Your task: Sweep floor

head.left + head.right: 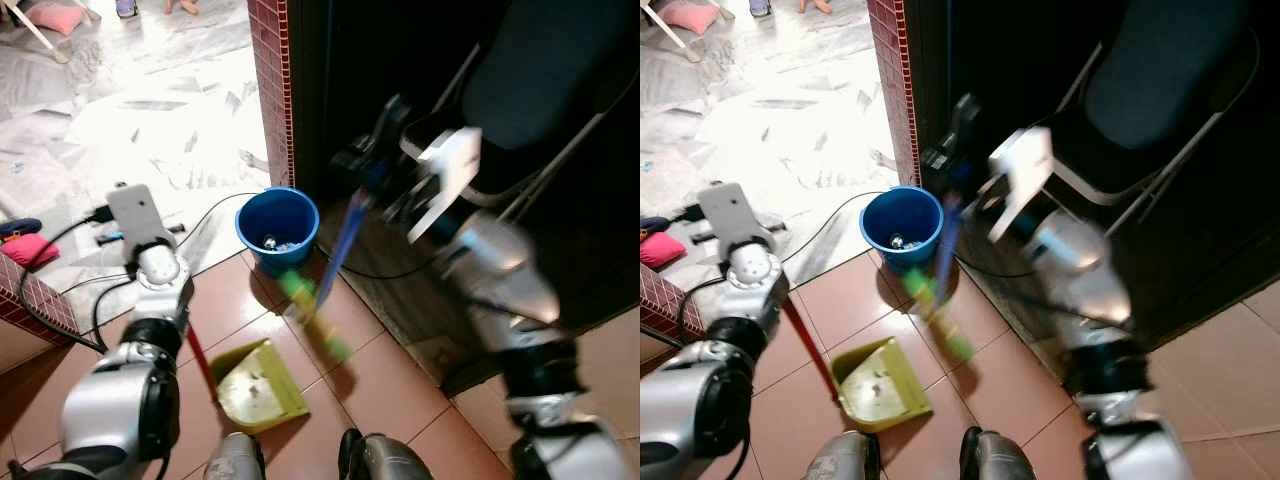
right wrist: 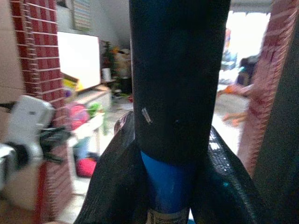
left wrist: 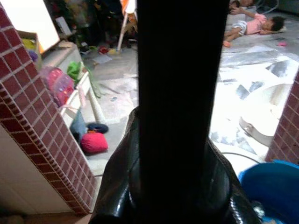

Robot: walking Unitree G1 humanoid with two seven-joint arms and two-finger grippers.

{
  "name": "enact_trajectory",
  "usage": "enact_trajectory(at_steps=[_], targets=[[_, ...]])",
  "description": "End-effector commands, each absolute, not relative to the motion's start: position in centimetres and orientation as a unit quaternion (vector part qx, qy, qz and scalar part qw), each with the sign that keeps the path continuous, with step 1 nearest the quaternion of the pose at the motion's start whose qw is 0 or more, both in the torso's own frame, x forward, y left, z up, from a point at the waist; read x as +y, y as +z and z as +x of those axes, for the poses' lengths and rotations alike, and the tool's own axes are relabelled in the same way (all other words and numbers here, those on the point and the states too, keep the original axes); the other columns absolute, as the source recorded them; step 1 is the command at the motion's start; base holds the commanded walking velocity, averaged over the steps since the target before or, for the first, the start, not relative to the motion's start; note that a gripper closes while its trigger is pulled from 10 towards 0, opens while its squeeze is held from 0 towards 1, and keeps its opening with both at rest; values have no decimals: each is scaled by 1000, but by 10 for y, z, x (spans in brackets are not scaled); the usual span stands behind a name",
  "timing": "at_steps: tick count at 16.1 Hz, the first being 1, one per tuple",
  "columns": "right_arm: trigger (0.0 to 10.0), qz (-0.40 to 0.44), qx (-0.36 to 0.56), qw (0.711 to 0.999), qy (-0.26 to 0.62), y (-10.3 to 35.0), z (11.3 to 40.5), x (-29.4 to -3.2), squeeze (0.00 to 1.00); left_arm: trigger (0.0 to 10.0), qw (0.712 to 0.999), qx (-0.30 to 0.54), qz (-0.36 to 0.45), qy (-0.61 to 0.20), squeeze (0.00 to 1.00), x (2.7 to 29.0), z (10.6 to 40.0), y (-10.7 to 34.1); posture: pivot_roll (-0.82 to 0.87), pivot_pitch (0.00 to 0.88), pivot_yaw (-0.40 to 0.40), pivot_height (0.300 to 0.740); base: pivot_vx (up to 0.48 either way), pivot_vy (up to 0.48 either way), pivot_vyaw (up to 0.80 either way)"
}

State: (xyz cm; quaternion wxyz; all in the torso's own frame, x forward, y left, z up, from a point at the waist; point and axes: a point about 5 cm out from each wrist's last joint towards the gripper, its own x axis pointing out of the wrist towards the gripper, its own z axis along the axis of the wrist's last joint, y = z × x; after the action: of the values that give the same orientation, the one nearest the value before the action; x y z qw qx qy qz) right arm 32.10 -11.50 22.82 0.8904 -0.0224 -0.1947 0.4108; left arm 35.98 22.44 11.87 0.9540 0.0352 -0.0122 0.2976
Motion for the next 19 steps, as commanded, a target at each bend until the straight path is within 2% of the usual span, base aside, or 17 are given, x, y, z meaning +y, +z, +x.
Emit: enact_trajectory(at_steps=[1, 8, 9, 12, 16, 19], targets=[[10000, -18, -225, 884, 410, 239, 320, -111, 0, 10000, 951, 2, 56, 306, 0, 229, 358, 115, -117, 115, 10, 740, 0, 0, 0], [10000, -70, -217, 883, 410, 225, 325, -114, 0, 10000, 939, 22, 66, 338, 0, 236, 355, 110, -118, 98, 0, 740, 0, 0, 0], [10000, -79, -214, 882, 412, 220, 324, -113, 0, 10000, 941, 20, 62, 331, 0, 235, 355, 111, -118, 98, 0, 740, 0, 0, 0], [10000, -172, -237, 854, 430, 212, 319, -106, 0, 10000, 957, 0, 38, 287, 0, 230, 358, 114, -105, 109, 0, 740, 0, 0, 0], [10000, -194, -239, 856, 415, 198, 318, -110, 0, 10000, 959, 1, 29, 283, 0, 228, 354, 109, -85, 160, 6, 740, 0, 0, 0], [10000, -176, -233, 860, 419, 190, 316, -100, 0, 10000, 970, -9, 8, 242, 0, 222, 355, 109, -74, 183, 17, 740, 0, 0, 0]])
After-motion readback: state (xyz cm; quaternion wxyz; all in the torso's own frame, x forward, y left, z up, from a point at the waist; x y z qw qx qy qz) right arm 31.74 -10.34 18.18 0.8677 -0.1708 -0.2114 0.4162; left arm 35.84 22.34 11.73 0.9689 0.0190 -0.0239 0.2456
